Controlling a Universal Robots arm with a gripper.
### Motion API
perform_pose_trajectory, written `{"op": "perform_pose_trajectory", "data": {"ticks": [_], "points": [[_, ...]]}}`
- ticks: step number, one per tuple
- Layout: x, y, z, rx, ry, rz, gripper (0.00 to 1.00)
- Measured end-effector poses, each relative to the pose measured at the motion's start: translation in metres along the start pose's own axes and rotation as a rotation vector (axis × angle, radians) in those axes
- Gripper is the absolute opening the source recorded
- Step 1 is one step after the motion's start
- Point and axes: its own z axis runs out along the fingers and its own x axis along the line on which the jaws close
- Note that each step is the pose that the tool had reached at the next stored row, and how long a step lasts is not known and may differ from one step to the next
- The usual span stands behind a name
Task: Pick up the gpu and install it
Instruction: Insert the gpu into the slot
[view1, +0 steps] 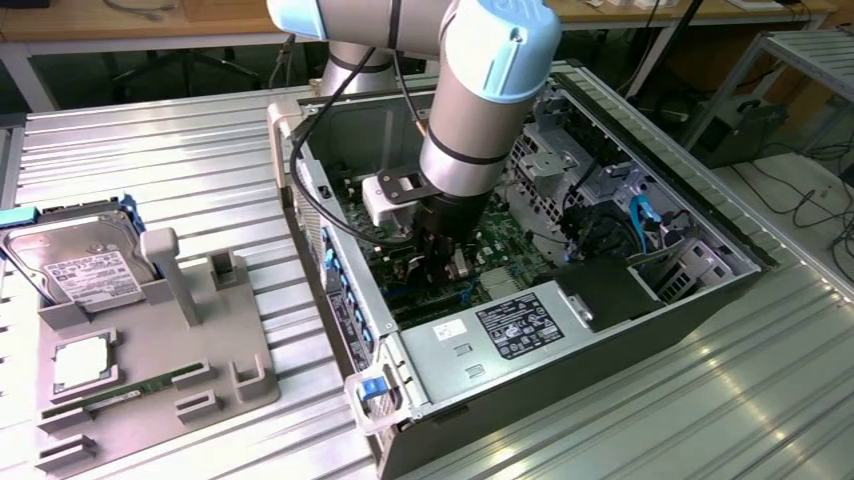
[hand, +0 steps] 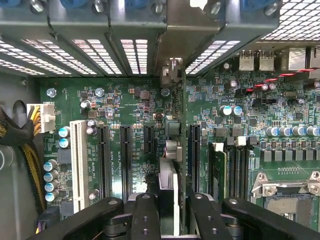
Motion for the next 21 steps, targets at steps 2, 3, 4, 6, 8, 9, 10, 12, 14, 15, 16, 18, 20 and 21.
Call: {"op": "perform_pose_trajectory", "data": {"ticks": [2,3,4,6,8,9,10,12,14,15,16,18,20,21], "points": [[0.0,0.0,-0.0005,0.0001,-0.0002,0.0,0.28],[0.0,0.0,-0.0008,0.0002,-0.0004,0.0,0.28],[0.0,0.0,-0.0011,0.0002,-0.0006,0.0,0.28],[0.0,0.0,-0.002,0.0003,-0.0008,0.0,0.28],[0.0,0.0001,-0.0036,0.0,0.0001,0.0,0.29],[0.0,0.0,-0.0044,0.0001,-0.0003,0.0,0.35],[-0.001,0.0001,-0.0057,0.0,0.0,0.0,0.35],[-0.001,0.0002,-0.0098,0.0,0.0001,0.0,0.35],[-0.001,0.0002,-0.0131,0.0001,0.0003,0.0,0.35],[-0.001,0.0002,-0.013,0.0001,0.0001,0.0,0.35],[-0.001,0.0002,-0.013,0.0002,0.0001,0.0,0.35],[-0.001,0.0002,-0.0132,0.0001,0.0003,0.0,0.35],[-0.001,0.0002,-0.0131,0.0001,0.0003,0.0,0.35],[-0.001,0.0002,-0.0131,0.0001,0.0003,0.0,0.35]]}}
